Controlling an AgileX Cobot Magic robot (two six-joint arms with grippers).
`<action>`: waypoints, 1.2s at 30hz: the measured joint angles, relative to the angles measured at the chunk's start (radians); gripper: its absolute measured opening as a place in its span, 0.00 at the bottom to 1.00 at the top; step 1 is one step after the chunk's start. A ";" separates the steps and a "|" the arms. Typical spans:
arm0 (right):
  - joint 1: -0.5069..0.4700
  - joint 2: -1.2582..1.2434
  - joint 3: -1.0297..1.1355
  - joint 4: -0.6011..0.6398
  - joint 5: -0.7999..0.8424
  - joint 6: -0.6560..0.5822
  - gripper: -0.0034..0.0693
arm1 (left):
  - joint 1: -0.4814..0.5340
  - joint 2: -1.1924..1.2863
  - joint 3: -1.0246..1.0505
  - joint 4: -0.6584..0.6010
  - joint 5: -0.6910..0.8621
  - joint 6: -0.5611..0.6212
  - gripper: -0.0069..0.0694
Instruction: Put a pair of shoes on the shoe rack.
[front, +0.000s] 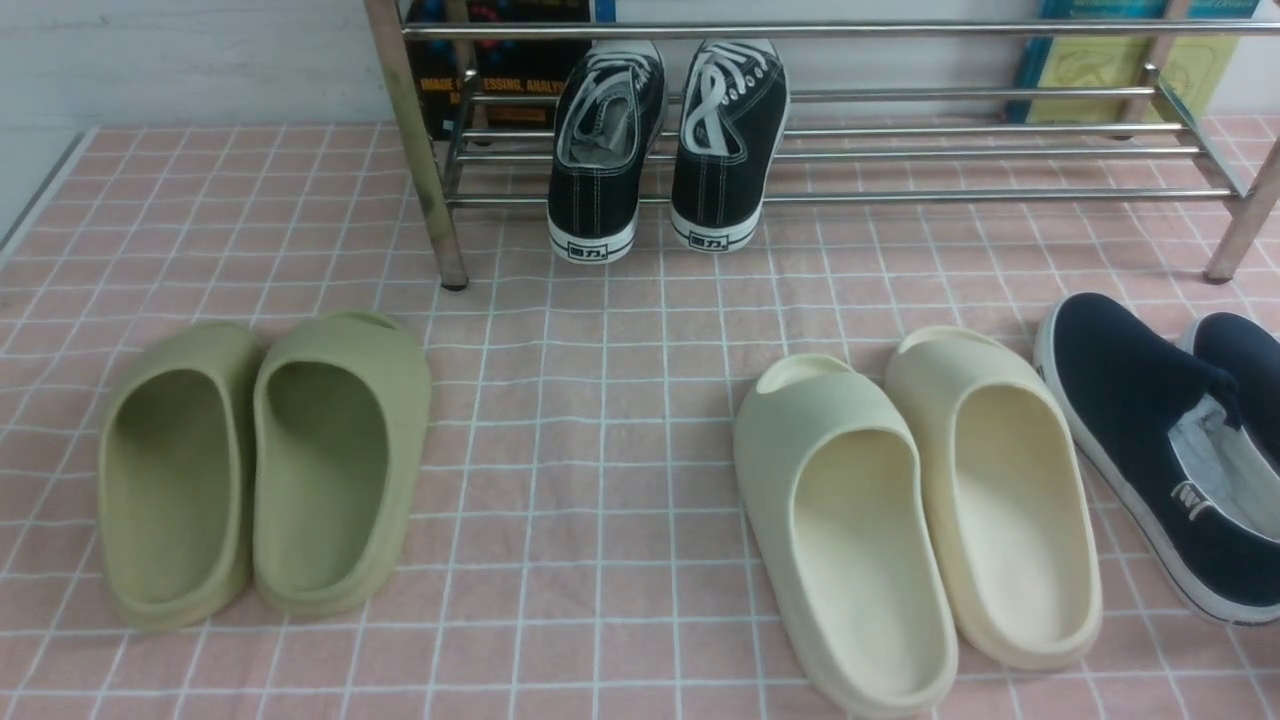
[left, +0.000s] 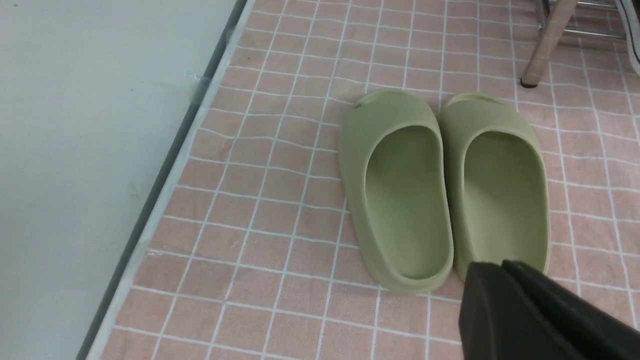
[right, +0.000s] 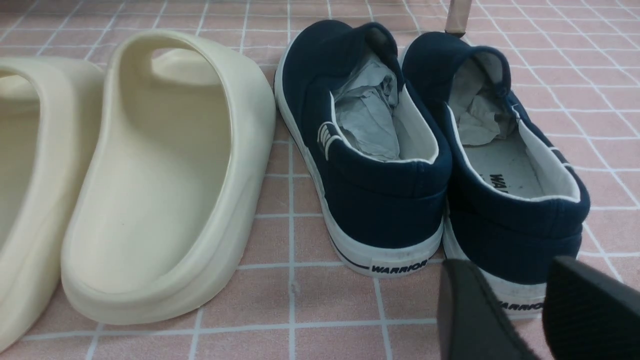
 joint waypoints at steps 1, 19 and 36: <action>0.000 0.000 0.000 0.000 0.000 0.000 0.38 | 0.000 0.000 0.000 0.000 0.000 0.000 0.13; 0.000 0.000 0.000 0.000 0.000 0.000 0.38 | 0.000 -0.093 0.168 -0.208 -0.169 0.125 0.14; 0.000 0.000 0.000 0.000 0.000 0.000 0.38 | 0.041 -0.121 0.325 -0.194 -0.394 0.257 0.11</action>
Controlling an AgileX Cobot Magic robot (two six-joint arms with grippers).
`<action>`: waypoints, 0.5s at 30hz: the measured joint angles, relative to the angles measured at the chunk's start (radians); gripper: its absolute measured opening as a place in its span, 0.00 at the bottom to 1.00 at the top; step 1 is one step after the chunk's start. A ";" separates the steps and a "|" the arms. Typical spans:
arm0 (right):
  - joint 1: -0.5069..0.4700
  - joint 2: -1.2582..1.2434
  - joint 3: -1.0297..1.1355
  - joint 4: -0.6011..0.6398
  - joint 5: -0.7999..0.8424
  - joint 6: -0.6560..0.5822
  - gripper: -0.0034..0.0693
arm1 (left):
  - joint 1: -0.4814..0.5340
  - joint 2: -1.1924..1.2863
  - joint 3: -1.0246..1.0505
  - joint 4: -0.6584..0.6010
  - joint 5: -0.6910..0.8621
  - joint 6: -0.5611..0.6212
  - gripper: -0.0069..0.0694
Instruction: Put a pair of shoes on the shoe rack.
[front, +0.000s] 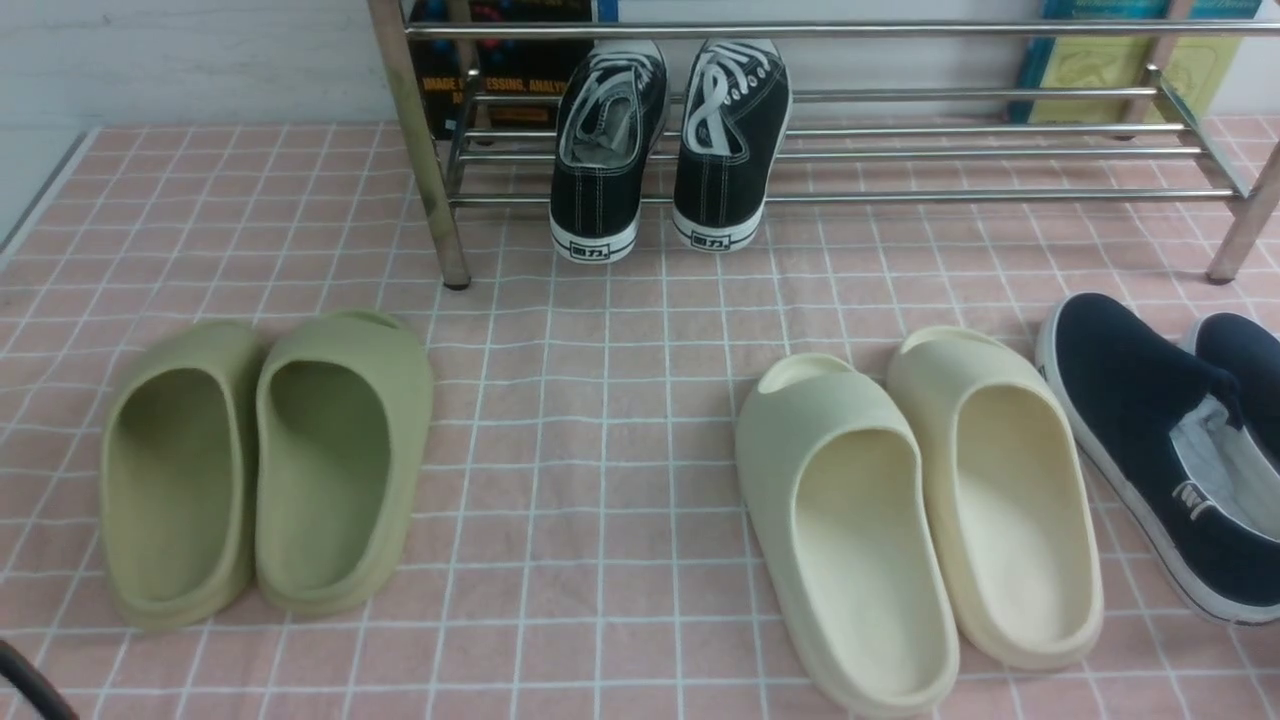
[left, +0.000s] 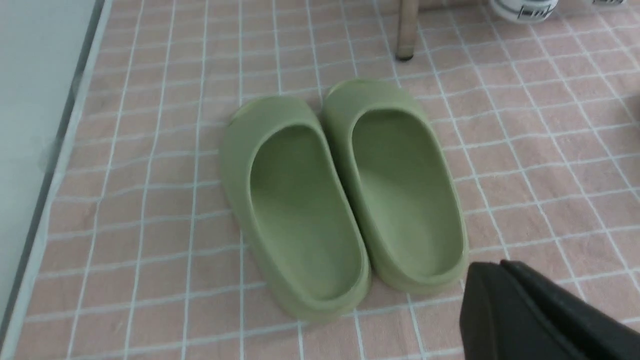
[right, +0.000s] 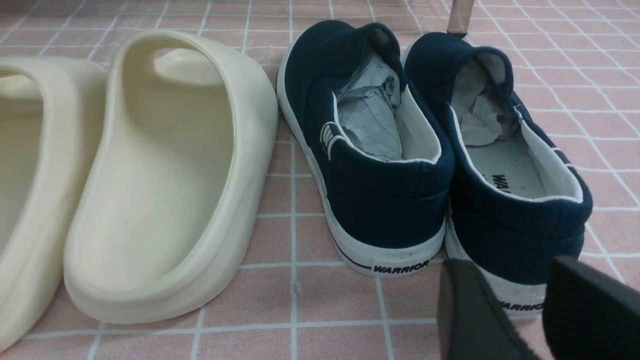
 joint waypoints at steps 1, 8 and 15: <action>0.000 0.000 0.000 0.000 0.000 0.000 0.38 | 0.033 -0.022 0.053 -0.016 -0.094 0.032 0.11; 0.000 0.000 0.000 0.000 0.000 0.000 0.38 | 0.291 -0.191 0.359 -0.191 -0.569 0.215 0.11; 0.000 0.000 0.000 0.000 0.000 0.000 0.38 | 0.451 -0.321 0.593 -0.171 -0.683 0.186 0.11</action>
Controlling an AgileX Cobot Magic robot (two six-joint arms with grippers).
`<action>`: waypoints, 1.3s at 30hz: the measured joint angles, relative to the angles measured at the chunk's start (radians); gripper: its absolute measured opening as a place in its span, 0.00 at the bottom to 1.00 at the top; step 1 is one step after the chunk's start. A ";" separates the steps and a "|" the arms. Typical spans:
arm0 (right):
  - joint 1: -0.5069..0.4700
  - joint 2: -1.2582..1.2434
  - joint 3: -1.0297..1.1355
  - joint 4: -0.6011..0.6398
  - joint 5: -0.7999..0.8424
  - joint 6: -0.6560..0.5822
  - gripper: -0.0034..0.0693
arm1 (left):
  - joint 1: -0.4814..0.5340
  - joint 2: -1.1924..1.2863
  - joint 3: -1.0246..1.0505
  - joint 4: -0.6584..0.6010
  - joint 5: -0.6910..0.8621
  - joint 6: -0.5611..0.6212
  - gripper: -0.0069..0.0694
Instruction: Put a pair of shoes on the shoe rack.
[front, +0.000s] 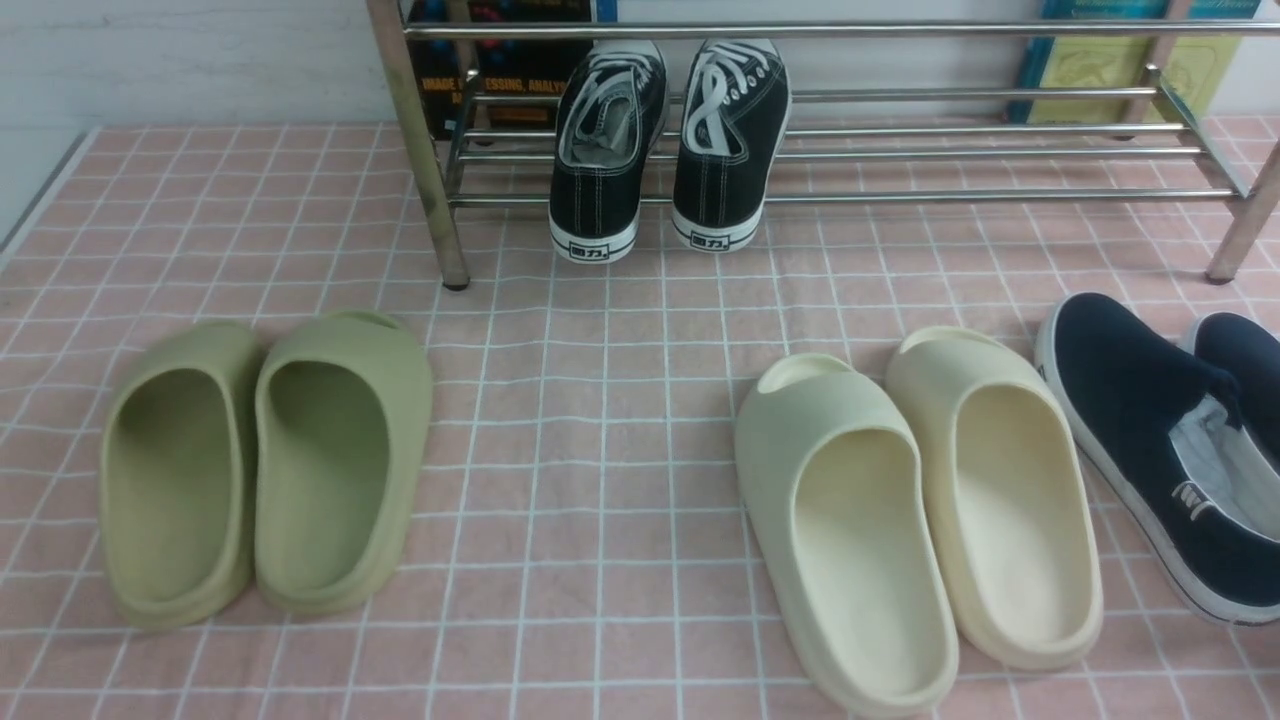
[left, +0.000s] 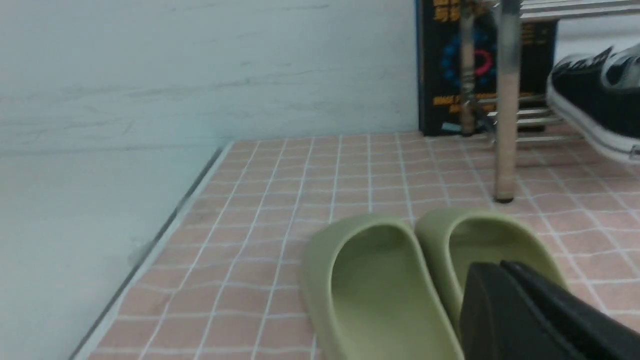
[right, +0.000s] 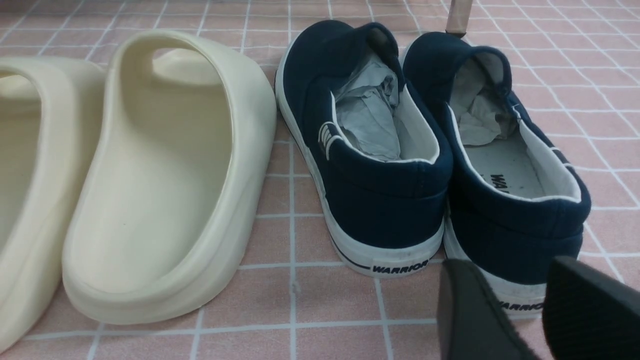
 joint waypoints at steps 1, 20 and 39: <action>0.000 0.000 0.000 0.000 0.000 0.000 0.38 | 0.001 -0.014 0.040 0.022 0.001 -0.031 0.11; 0.000 0.000 0.000 0.000 0.000 0.000 0.38 | 0.002 -0.032 0.068 -0.115 0.232 0.135 0.11; 0.000 0.000 0.000 0.000 0.000 0.000 0.38 | 0.002 -0.032 0.067 -0.111 0.239 0.135 0.13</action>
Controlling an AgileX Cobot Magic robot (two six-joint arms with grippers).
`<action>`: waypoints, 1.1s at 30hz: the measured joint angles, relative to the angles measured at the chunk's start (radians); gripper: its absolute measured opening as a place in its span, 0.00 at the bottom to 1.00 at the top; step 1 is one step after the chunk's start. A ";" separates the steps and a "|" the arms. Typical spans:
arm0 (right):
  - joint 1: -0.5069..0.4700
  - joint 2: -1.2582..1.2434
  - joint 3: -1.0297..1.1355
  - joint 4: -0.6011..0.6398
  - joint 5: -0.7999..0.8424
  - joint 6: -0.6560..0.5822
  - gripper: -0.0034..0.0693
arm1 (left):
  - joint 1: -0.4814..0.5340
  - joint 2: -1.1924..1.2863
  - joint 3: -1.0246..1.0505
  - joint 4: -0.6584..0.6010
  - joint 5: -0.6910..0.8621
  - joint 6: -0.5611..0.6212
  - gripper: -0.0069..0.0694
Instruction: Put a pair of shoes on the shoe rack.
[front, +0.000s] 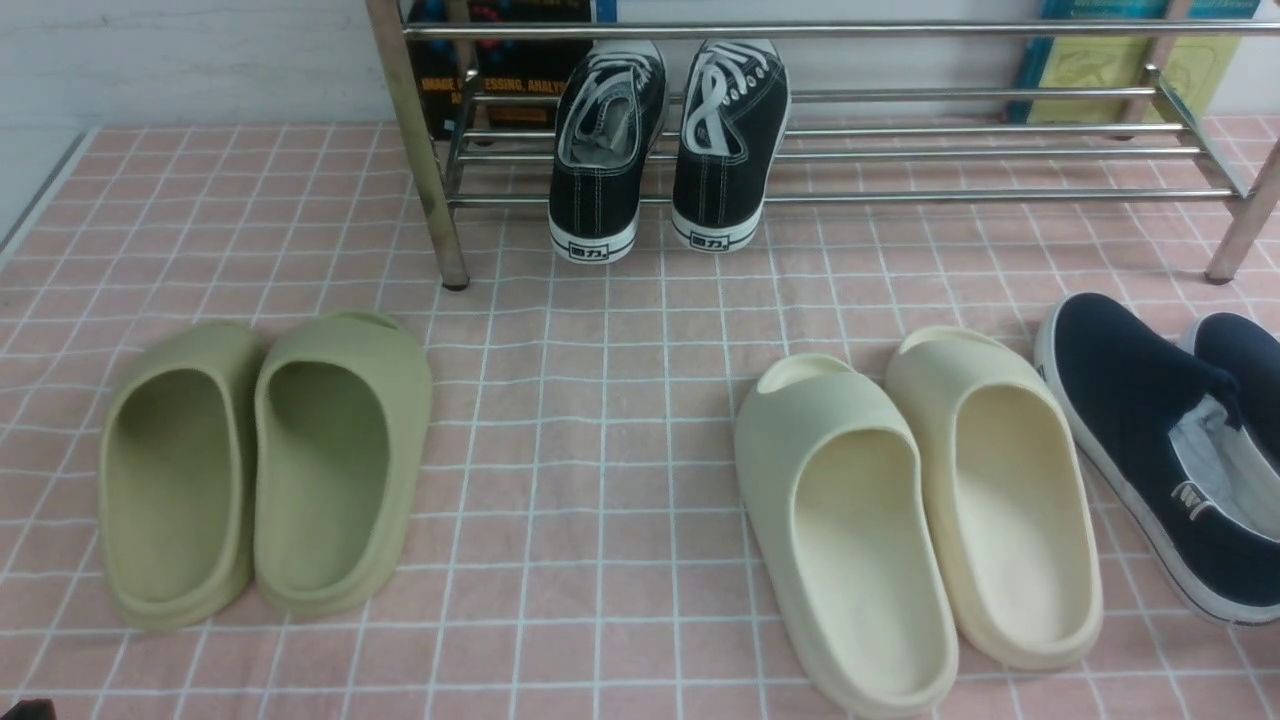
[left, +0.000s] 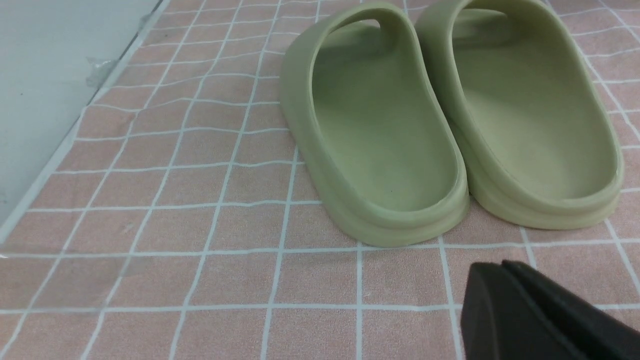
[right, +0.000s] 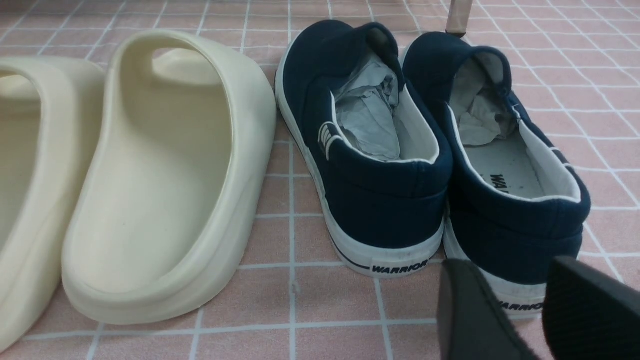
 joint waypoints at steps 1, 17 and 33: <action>0.000 0.000 0.000 0.000 0.000 0.000 0.38 | 0.000 0.000 0.000 0.000 0.000 0.000 0.13; 0.000 0.000 0.000 0.000 0.000 0.000 0.38 | 0.000 0.000 0.000 0.001 0.000 0.000 0.15; 0.000 0.000 0.000 0.000 0.000 0.000 0.38 | 0.000 0.000 -0.001 0.001 0.000 0.000 0.16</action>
